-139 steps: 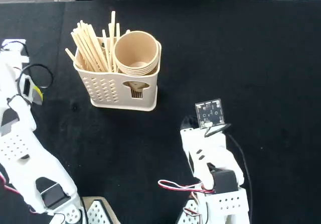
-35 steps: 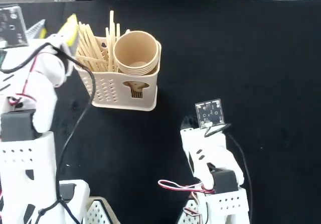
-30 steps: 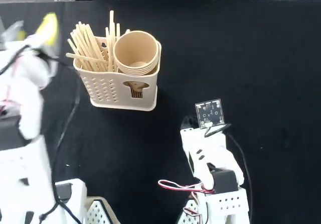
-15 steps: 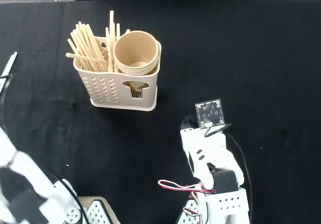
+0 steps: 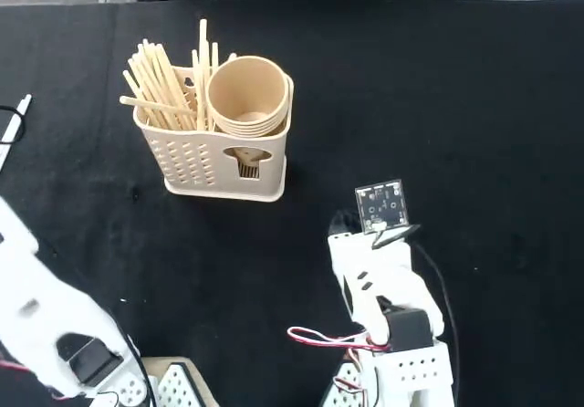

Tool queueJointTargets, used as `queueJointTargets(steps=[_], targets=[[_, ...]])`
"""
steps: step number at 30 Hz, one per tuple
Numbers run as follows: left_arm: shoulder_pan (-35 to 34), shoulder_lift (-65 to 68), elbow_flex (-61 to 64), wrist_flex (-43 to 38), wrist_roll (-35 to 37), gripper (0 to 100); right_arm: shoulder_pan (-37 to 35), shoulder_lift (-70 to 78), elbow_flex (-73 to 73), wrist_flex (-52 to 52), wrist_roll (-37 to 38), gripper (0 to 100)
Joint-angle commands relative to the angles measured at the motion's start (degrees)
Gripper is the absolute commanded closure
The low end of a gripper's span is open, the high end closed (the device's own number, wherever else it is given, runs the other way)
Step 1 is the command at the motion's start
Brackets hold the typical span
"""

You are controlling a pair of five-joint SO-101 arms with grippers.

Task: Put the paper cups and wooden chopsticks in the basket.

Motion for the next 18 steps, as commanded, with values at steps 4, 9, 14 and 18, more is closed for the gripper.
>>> queueJointTargets(steps=[4, 9, 14, 18], targets=[[-0.2, 27.1, -39.3, 6.0, -4.7, 78, 0.4, -0.7, 0.0, 0.2, 0.4, 98.5], [0.9, 35.6, -39.7, -0.6, -6.2, 76, 0.4, -0.7, 0.0, 0.3, 0.4, 98.5], [1.5, 36.0, -27.6, -6.6, -6.8, 76, 0.4, -0.6, 0.0, 0.3, 0.4, 98.5], [1.3, 36.6, -23.9, -5.1, -9.6, 78, 0.4, -0.6, 0.0, 0.3, 0.4, 98.5]])
